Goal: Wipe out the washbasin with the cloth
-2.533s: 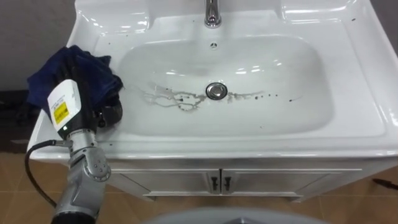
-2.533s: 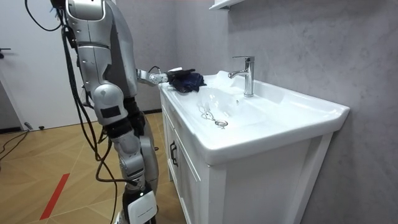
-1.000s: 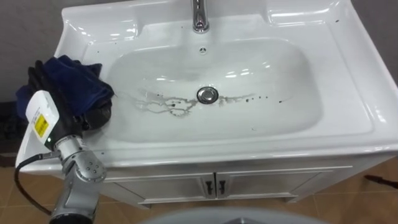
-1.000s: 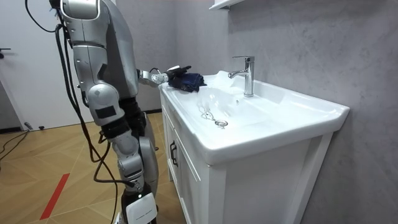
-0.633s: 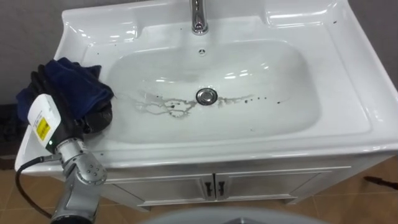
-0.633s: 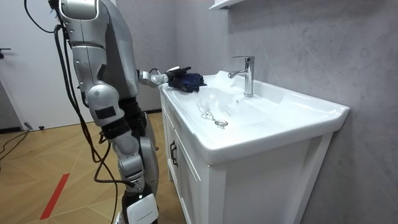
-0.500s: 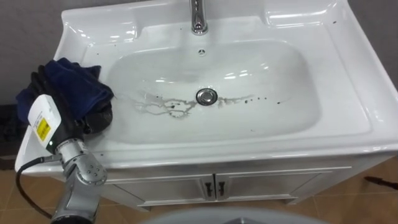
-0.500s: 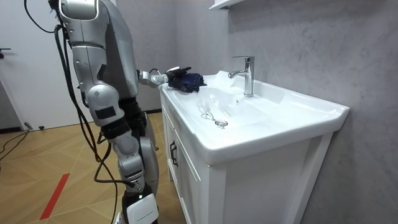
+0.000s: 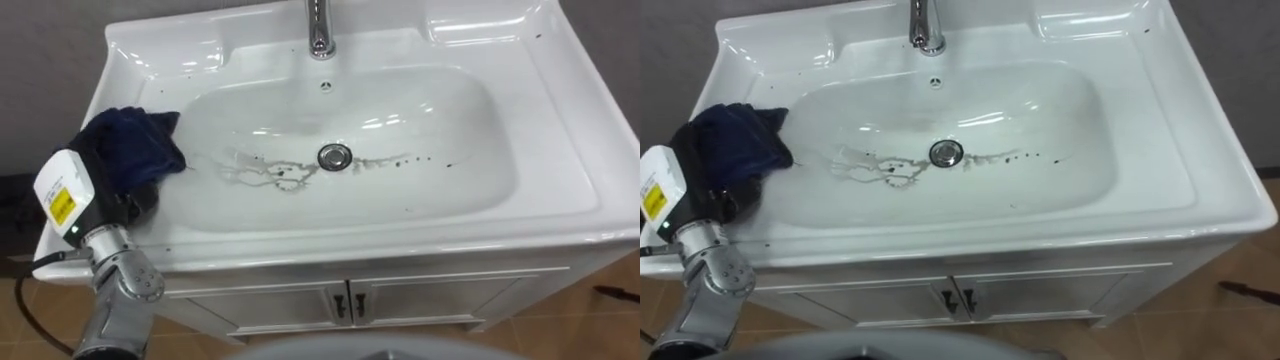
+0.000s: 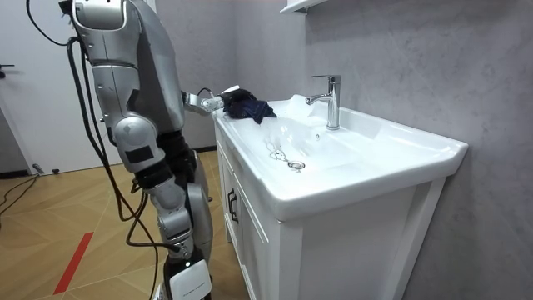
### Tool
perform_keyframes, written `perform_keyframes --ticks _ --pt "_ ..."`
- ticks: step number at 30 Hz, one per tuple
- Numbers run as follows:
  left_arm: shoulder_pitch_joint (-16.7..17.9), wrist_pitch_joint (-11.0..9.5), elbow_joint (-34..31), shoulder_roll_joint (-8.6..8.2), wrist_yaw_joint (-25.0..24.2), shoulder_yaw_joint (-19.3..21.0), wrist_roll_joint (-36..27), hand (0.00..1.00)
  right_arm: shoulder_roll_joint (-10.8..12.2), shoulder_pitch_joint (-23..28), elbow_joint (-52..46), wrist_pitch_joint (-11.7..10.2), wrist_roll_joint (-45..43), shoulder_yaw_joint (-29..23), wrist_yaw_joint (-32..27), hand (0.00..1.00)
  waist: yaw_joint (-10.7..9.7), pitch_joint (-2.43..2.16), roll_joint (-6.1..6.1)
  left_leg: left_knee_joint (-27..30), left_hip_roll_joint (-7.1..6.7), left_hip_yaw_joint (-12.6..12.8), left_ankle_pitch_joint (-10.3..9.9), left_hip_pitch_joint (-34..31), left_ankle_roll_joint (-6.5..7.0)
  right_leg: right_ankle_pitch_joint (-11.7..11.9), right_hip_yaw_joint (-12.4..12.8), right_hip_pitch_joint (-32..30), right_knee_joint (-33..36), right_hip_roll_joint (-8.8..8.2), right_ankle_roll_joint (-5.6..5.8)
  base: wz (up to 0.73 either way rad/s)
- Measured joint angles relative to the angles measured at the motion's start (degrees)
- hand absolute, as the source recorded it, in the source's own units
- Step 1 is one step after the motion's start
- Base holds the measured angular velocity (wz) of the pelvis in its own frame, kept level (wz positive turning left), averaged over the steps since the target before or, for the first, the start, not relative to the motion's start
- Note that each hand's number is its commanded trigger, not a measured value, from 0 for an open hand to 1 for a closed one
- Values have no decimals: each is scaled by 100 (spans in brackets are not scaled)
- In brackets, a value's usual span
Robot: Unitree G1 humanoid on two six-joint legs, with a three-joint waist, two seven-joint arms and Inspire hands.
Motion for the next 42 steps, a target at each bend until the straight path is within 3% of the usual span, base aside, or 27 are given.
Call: perform_keyframes --ticks 25,34,37,42 --pt "-245 49 309 -95 -67 336 -241 100 -2 -10 6 46 -24 -103 34 0 3 -13 4 -20 -2 24 5 55 -4 -32 15 15 8 -9 -8 0" --pt "-363 48 255 -118 -232 347 -390 100 11 -65 -187 8 -54 -89 150 0 11 -29 -43 5 -9 -36 8 -4 -8 -39 -97 12 10 -23 -10 6" --pt "-361 83 -6 -113 -393 361 -504 100 13 -79 -207 -72 -51 -85 133 0 10 -25 -89 49 -15 -92 7 -38 -8 -38 -161 24 9 -25 -10 11" --pt "-242 261 -770 -123 -700 345 -506 100 23 -68 -209 -162 -39 -43 68 0 30 37 -249 220 -37 -266 5 -257 -8 -37 -290 -40 -11 -27 -12 18"
